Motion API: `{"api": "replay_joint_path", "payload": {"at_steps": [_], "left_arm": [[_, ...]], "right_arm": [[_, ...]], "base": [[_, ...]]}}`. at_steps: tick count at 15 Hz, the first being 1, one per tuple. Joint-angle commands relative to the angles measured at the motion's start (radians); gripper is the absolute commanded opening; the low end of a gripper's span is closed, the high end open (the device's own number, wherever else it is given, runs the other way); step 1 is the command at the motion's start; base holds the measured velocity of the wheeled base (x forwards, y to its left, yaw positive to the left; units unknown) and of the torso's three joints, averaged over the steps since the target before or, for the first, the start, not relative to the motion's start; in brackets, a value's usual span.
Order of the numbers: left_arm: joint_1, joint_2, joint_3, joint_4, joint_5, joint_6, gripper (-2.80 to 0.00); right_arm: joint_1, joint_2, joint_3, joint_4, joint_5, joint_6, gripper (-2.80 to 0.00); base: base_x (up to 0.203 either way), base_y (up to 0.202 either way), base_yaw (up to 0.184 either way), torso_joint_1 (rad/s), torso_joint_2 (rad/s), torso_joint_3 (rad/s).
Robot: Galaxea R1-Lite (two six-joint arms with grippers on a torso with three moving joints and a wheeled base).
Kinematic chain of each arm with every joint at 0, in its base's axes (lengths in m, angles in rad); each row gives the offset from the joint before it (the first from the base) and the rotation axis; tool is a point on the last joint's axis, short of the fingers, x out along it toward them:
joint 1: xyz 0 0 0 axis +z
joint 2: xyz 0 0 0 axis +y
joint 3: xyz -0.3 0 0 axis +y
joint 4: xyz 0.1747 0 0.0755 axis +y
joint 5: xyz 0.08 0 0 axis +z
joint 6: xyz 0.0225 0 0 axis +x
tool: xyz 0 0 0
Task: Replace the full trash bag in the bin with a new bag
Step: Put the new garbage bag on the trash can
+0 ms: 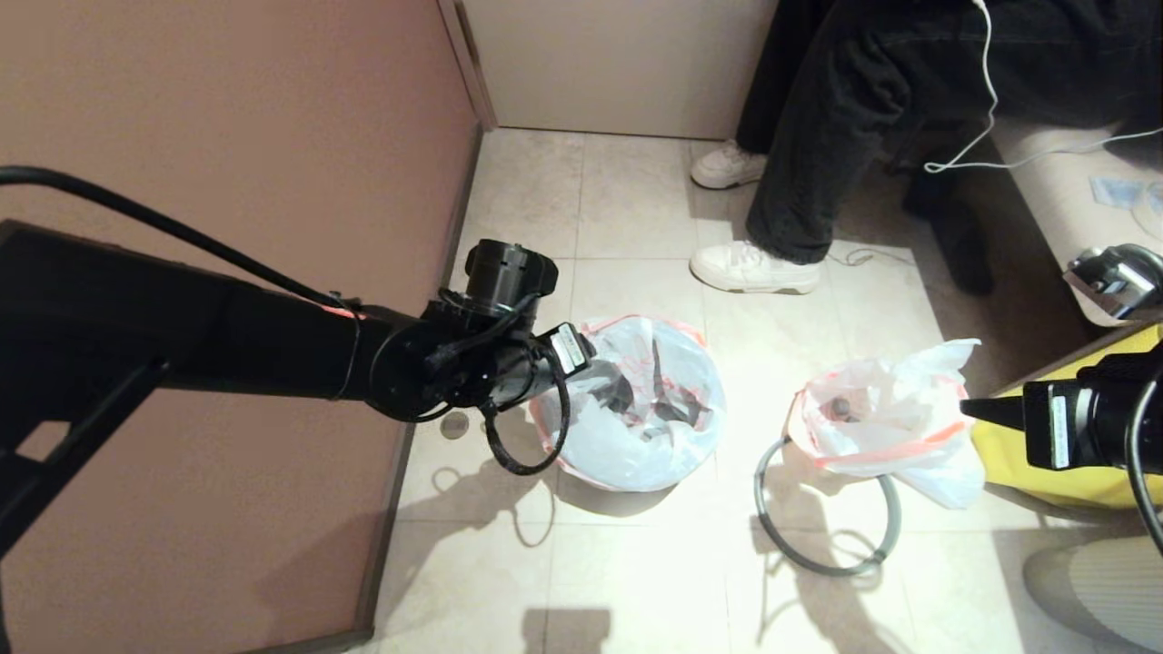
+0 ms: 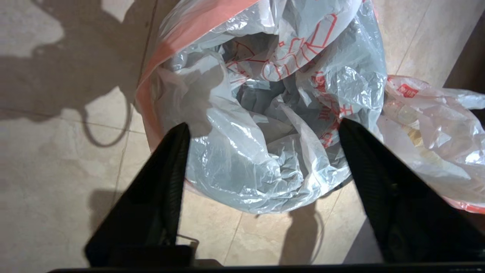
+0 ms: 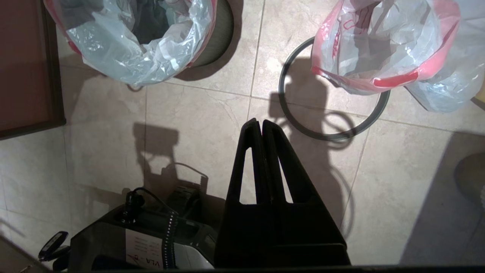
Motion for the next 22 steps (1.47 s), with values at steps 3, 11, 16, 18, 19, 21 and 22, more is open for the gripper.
{"api": "replay_joint_path", "payload": {"at_steps": [3, 11, 16, 18, 19, 21, 22], "left_arm": [[-0.004, 0.027, -0.033, -0.013, 0.000, 0.106, -2.80], [0.067, 0.393, -0.508, 0.038, 0.033, 0.276, -2.80], [0.056, 0.447, -0.573, 0.102, 0.036, 0.315, -2.80], [0.049, 0.445, -0.575, 0.098, 0.038, 0.316, -2.80], [0.049, 0.445, -0.575, 0.098, 0.040, 0.316, -2.80], [0.052, 0.427, -0.575, 0.092, 0.064, 0.312, -2.80], [0.054, 0.414, -0.574, 0.091, 0.065, 0.312, -2.80]], "right_arm": [[0.002, -0.054, 0.036, 0.000, 0.002, 0.020, -2.80], [0.005, -0.076, 0.057, -0.044, 0.009, 0.102, -2.80], [0.003, -0.095, 0.063, -0.084, 0.010, 0.103, -2.80], [0.002, -0.099, 0.064, -0.089, 0.014, 0.103, -2.80], [0.001, -0.099, 0.070, -0.099, 0.016, 0.104, -2.80], [0.002, -0.112, 0.090, -0.124, 0.019, 0.103, -2.80], [0.001, -0.110, 0.095, -0.126, 0.022, 0.103, -2.80]], "base": [[0.000, 0.000, 0.000, 0.000, 0.00, 0.000], [0.000, 0.000, 0.000, 0.000, 0.00, 0.000], [0.000, 0.000, 0.000, 0.000, 0.00, 0.000], [0.000, 0.000, 0.000, 0.000, 0.00, 0.000], [0.000, 0.000, 0.000, 0.000, 0.00, 0.000], [0.000, 0.000, 0.000, 0.000, 0.00, 0.000], [0.000, 0.000, 0.000, 0.000, 0.00, 0.000]]}}
